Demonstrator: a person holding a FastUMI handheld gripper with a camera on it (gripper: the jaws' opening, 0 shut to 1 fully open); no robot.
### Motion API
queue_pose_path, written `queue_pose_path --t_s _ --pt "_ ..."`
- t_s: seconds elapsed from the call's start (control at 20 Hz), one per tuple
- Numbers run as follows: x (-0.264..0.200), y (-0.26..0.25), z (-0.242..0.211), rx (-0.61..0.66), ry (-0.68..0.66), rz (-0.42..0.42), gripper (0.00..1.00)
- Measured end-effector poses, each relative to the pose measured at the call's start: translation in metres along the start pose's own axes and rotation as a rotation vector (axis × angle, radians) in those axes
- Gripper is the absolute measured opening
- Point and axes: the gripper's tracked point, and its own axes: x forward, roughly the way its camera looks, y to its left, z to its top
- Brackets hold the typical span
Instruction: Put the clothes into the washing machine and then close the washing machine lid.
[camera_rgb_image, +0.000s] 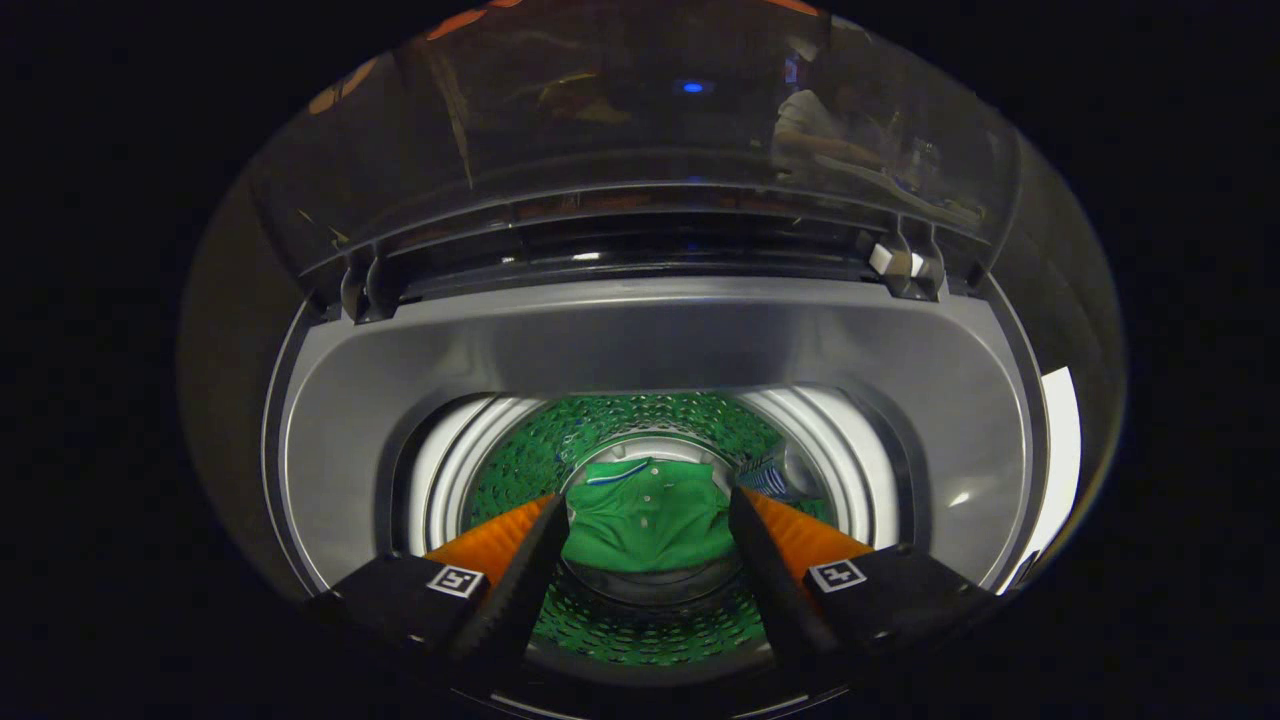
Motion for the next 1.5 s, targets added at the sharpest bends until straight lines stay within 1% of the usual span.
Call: queue_pose_path --t_s 0.05,0.35,0.45,0.55,0.7,0.9,1.2,1.35,1.5 --pt "0.000 0.001 -0.001 0.004 0.000 0.003 1.00" --pt "-0.012 0.005 0.000 0.009 -0.036 0.015 1.00" --pt "-0.027 0.012 0.005 0.019 -0.093 0.042 1.00" --pt "-0.051 0.017 0.017 0.008 -0.190 0.054 1.00" --pt "-0.100 0.019 0.049 -0.015 -0.337 0.058 1.00" --pt "-0.172 0.022 0.092 -0.024 -0.470 0.073 1.00" --pt "-0.279 0.034 0.177 0.028 -0.730 0.116 0.99" --pt "-0.314 0.038 0.222 0.022 -0.827 0.111 0.99" --pt "-0.328 0.035 0.261 0.000 -0.865 0.094 0.99"
